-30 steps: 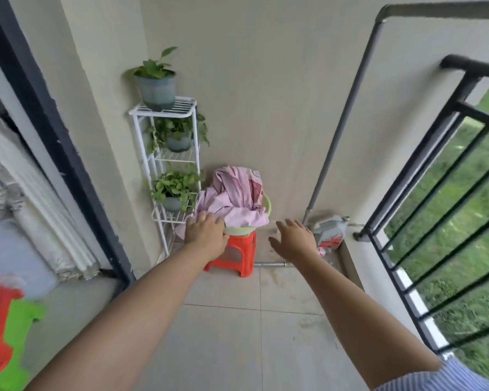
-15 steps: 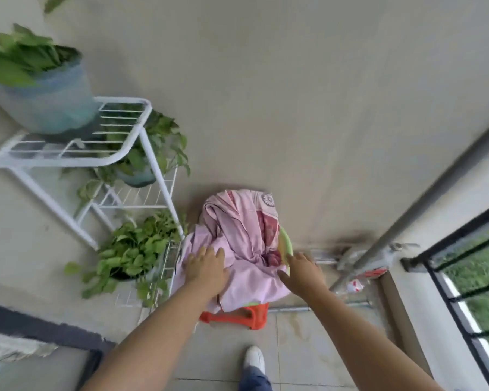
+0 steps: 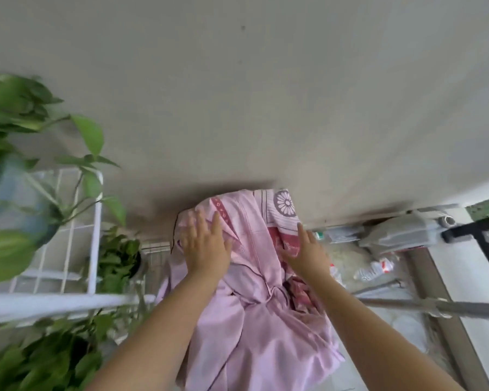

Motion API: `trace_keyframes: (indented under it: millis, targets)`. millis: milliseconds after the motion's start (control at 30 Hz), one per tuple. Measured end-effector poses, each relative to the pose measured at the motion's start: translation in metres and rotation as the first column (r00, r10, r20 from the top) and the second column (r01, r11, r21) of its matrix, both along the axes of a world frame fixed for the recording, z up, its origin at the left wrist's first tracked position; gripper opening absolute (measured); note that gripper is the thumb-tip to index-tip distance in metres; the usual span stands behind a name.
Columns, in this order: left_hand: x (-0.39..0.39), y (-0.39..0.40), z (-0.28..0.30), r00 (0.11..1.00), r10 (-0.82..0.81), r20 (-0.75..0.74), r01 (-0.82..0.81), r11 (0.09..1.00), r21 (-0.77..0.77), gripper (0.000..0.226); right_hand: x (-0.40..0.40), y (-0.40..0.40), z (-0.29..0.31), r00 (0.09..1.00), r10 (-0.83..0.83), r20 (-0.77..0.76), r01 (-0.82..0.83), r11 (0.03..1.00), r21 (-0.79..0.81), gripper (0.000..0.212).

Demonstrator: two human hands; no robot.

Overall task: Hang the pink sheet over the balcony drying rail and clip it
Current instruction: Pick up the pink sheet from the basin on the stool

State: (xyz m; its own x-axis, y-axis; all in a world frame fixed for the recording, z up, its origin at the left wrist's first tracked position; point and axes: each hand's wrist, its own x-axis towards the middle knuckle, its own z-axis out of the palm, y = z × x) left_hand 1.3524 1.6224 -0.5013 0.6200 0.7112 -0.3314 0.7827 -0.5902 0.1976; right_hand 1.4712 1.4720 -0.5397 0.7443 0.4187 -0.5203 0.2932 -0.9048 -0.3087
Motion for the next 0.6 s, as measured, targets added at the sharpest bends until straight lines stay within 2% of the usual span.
trace_keyframes:
  millis: [67, 133, 200, 300, 400, 467, 533, 567, 600]
  targets:
    - [0.013, 0.016, -0.013, 0.982, 0.184, 0.041, -0.180, 0.980, -0.084, 0.071, 0.010, 0.019, -0.015, 1.000, -0.022, -0.001, 0.022, 0.999, -0.023, 0.081]
    - [0.018, 0.025, -0.022, 0.974, 0.225, 0.029, -0.215, 0.956, -0.199, 0.081, 0.010, 0.030, -0.025, 0.999, -0.025, -0.022, 0.025, 1.000, 0.013, 0.067]
    - [0.012, 0.025, -0.033, 0.993, 0.105, -0.062, -0.118, 0.959, -0.258, 0.084, -0.002, 0.033, -0.025, 0.998, 0.045, -0.036, -0.045, 0.999, 0.003, 0.044]
    - [-0.006, 0.019, -0.033, 0.986, -0.064, -0.153, 0.017, 0.957, -0.290, 0.058, -0.027, 0.019, -0.007, 0.983, 0.147, -0.107, -0.148, 0.989, 0.004, 0.024]
    - [-0.034, -0.005, -0.022, 0.911, -0.265, -0.314, 0.178, 0.943, -0.281, 0.036, -0.056, -0.014, 0.006, 0.917, 0.368, -0.154, -0.372, 0.928, -0.001, 0.029]
    - [-0.052, -0.029, -0.011, 0.777, -0.399, -0.487, 0.221, 0.897, -0.382, 0.034, -0.076, -0.036, 0.014, 0.846, 0.493, -0.203, -0.513, 0.857, -0.057, 0.033]
    - [-0.066, -0.049, -0.005, 0.644, -0.473, -0.601, 0.195, 0.861, -0.469, 0.037, -0.091, -0.050, 0.022, 0.772, 0.572, -0.275, -0.619, 0.776, -0.121, 0.040]
    - [-0.070, -0.054, -0.002, 0.640, -0.464, -0.613, 0.174, 0.864, -0.473, 0.039, -0.096, -0.054, 0.025, 0.756, 0.585, -0.293, -0.640, 0.755, -0.143, 0.042]
    - [-0.071, -0.057, 0.002, 0.707, -0.402, -0.582, 0.142, 0.887, -0.439, 0.037, -0.099, -0.056, 0.026, 0.750, 0.590, -0.298, -0.649, 0.743, -0.161, 0.043]
